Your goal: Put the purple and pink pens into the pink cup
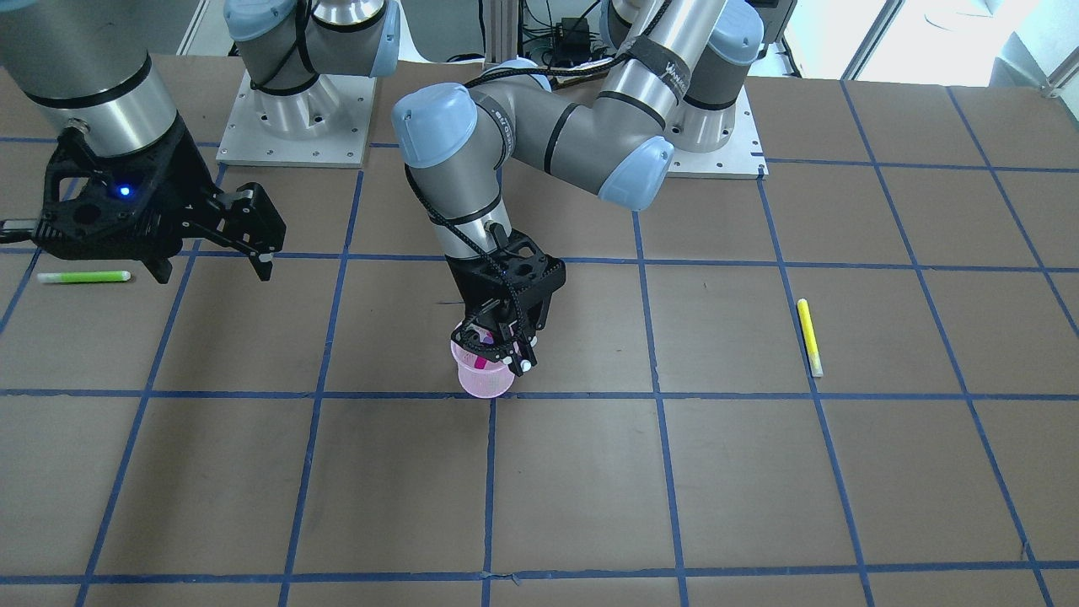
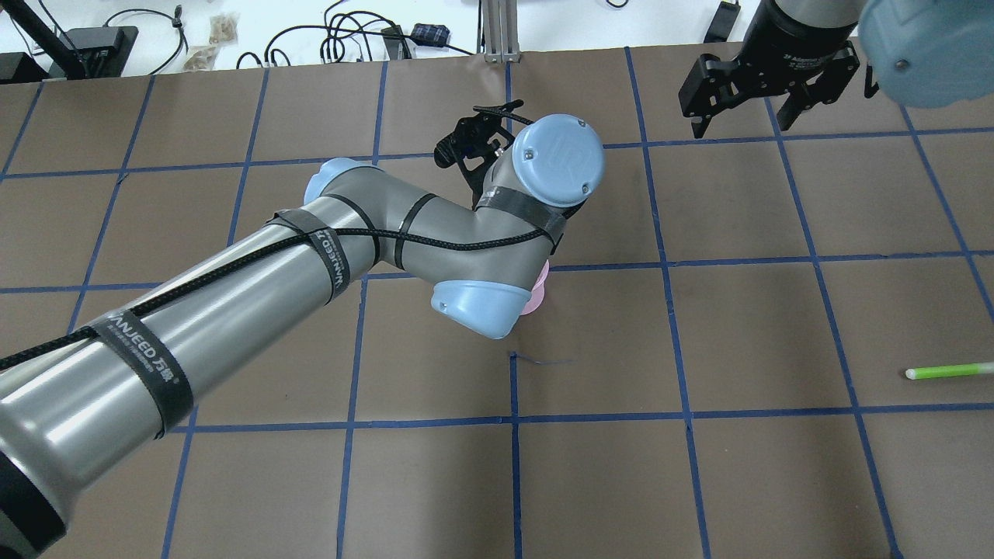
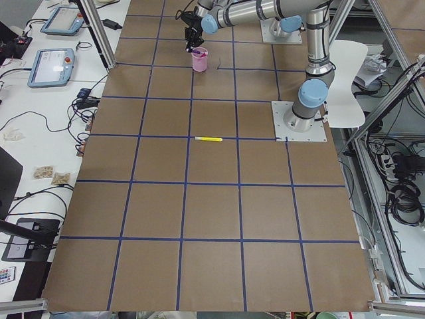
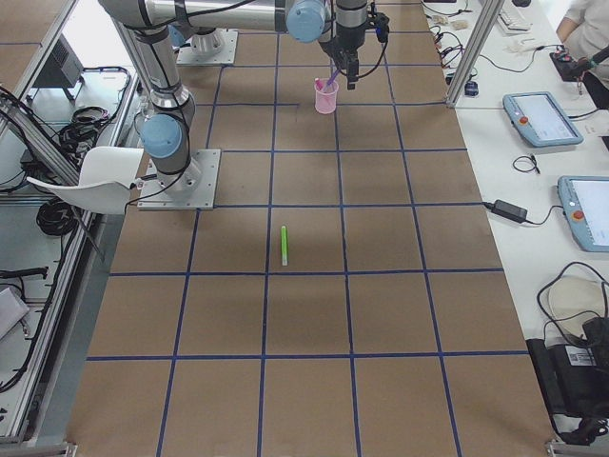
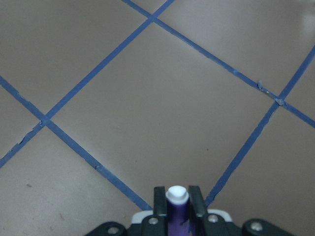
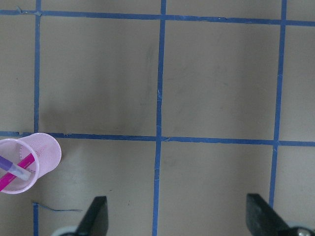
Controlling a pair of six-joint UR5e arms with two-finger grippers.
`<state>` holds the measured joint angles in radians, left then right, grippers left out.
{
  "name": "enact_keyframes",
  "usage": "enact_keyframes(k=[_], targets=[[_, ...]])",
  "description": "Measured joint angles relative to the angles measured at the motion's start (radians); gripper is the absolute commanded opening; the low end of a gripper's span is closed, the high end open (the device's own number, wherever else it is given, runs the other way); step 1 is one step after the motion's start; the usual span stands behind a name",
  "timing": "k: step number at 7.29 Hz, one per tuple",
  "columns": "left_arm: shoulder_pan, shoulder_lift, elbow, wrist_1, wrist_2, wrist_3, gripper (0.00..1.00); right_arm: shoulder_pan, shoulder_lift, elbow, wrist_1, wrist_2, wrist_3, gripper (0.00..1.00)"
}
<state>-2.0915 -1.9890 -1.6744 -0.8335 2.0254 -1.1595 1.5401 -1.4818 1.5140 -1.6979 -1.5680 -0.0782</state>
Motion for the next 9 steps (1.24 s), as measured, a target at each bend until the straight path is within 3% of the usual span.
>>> enact_keyframes(k=[1,5,7,9], targets=[[-0.004,0.000,-0.001,0.000,0.001,0.002,1.00,0.000,0.000,0.000,0.000,0.000,0.000,1.00],[-0.013,0.010,0.002,-0.004,-0.004,0.042,1.00,-0.002,0.000,0.000,0.000,-0.007,0.000,1.00],[0.044,0.045,0.017,-0.037,-0.065,0.275,1.00,-0.003,0.000,0.000,0.000,-0.008,0.000,1.00],[0.198,0.079,0.023,-0.099,-0.213,0.544,1.00,-0.003,0.000,0.000,0.001,-0.010,0.000,1.00]])
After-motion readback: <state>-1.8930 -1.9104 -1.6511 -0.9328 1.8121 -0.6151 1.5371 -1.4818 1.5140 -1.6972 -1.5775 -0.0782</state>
